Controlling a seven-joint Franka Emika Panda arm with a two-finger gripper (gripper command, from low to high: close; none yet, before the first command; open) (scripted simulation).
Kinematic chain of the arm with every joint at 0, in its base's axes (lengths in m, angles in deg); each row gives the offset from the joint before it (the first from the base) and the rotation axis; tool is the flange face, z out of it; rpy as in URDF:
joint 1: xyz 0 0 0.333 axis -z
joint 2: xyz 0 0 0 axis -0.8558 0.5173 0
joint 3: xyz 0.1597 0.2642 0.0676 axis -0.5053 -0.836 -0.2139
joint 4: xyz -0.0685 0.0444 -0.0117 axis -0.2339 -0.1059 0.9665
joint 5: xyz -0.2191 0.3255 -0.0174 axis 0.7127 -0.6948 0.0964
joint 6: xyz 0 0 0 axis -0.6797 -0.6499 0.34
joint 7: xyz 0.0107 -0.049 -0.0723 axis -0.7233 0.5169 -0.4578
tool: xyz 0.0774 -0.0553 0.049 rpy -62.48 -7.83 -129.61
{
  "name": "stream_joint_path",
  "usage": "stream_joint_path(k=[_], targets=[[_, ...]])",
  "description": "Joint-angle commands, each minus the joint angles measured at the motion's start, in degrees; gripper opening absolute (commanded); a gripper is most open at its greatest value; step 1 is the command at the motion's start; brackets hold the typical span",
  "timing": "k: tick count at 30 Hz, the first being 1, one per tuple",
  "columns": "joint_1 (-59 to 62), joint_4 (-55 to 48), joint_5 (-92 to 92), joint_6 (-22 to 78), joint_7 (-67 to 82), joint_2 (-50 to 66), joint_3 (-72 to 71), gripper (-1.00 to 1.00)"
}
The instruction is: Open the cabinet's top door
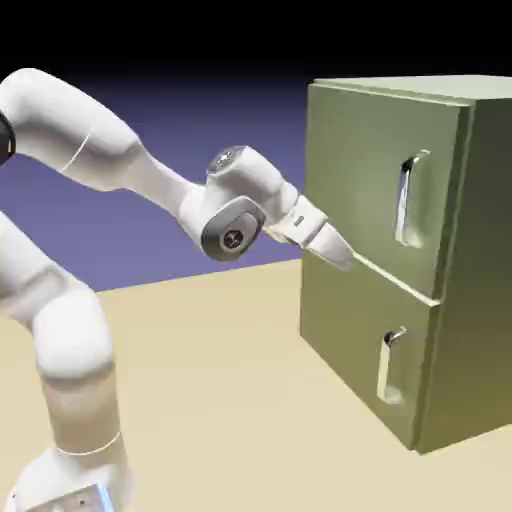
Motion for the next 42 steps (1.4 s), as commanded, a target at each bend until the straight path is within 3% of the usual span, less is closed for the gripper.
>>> stream_joint_path(k=[1,42], targets=[[-0.8,-0.3,2.5,0.2,-1.9,-0.4,0.9,0.00],[-32.4,-13.7,104.7,7.2,-78.1,-14.7,37.2,0.00]])
